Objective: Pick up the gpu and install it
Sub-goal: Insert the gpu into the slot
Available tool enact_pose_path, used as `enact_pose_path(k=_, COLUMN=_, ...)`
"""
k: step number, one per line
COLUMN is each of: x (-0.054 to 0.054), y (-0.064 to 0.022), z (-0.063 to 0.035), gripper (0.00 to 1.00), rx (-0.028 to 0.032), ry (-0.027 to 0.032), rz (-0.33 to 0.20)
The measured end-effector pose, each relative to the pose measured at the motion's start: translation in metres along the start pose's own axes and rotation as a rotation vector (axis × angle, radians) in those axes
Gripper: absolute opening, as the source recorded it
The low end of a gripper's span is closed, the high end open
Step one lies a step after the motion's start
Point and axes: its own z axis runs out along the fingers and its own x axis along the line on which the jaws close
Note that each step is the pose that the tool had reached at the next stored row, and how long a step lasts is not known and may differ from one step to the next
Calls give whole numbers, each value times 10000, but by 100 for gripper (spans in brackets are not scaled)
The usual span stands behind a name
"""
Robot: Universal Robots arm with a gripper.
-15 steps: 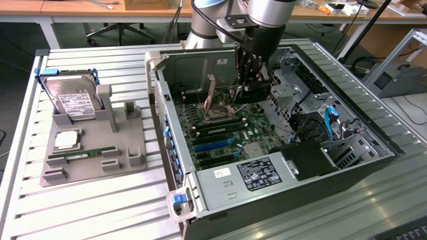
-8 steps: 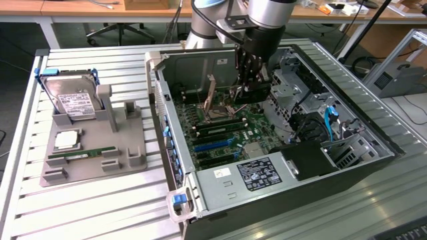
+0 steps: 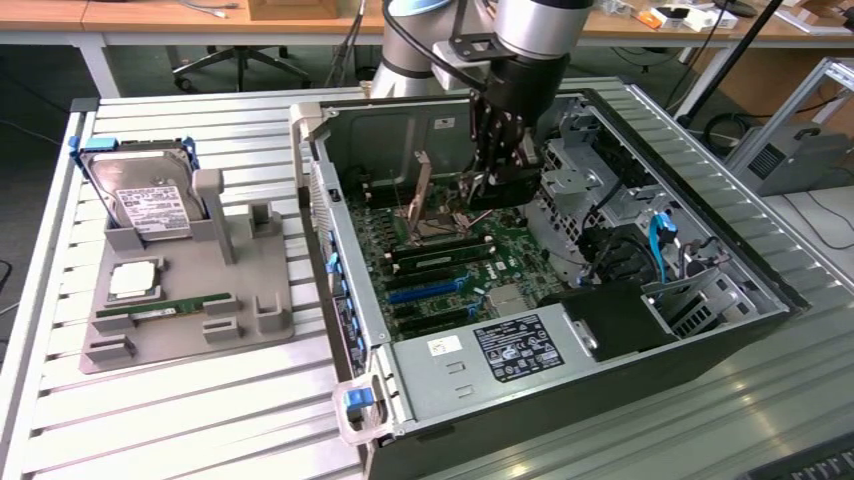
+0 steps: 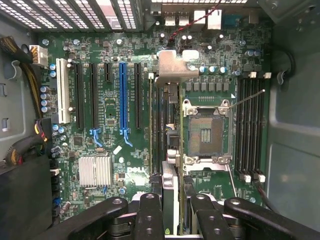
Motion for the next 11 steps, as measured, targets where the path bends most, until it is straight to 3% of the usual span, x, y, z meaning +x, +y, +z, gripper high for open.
enact_pose_path(k=11, x=7, y=1, z=24, gripper=27, rx=0, ry=0, rz=0)
